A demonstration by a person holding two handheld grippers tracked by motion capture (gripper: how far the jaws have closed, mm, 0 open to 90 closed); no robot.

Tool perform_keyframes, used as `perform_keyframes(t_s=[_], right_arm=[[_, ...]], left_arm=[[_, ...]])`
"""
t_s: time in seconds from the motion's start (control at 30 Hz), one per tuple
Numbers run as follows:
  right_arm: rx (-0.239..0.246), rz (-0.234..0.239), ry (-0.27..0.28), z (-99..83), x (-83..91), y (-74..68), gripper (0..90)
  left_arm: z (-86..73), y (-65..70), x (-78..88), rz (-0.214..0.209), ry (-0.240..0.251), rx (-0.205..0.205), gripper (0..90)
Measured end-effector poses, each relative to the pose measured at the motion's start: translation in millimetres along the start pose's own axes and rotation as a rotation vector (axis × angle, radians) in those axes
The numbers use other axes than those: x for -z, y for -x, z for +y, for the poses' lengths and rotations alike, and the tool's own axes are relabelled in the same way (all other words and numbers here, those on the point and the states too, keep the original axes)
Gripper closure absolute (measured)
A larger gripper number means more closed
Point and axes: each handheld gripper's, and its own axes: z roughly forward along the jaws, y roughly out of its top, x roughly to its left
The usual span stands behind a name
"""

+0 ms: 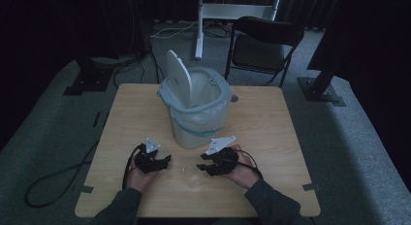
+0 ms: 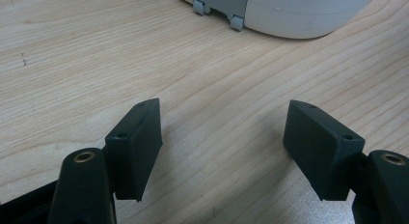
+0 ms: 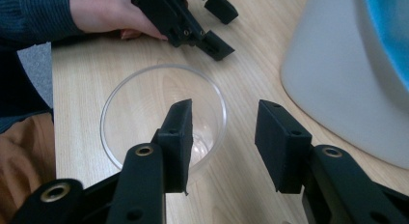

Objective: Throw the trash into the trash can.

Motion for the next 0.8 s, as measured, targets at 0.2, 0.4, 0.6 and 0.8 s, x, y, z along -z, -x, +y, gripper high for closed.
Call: perform_keyframes(t_s=[0.2, 0.4, 0.6, 0.8], right_arm=[[0.000, 0.016, -0.020, -4.2, -0.7, 1.3, 58.6], [-0.013, 0.049, -0.049, -14.1, 1.2, 6.5, 64.1], [0.014, 0.051, -0.102, -22.9, 1.5, 11.6, 81.0], [-0.016, -0.045, -0.044, -23.3, 14.4, 25.2, 86.0]], left_arm=[[-0.1, 0.2, 0.1, 0.000, 0.000, 0.001, 30.3], [-0.1, 0.2, 0.2, 0.001, -0.001, 0.001, 30.3], [0.1, 0.3, 0.0, 0.001, -0.001, 0.001, 30.2], [0.3, 0.2, -0.3, 0.001, -0.001, 0.000, 30.3]])
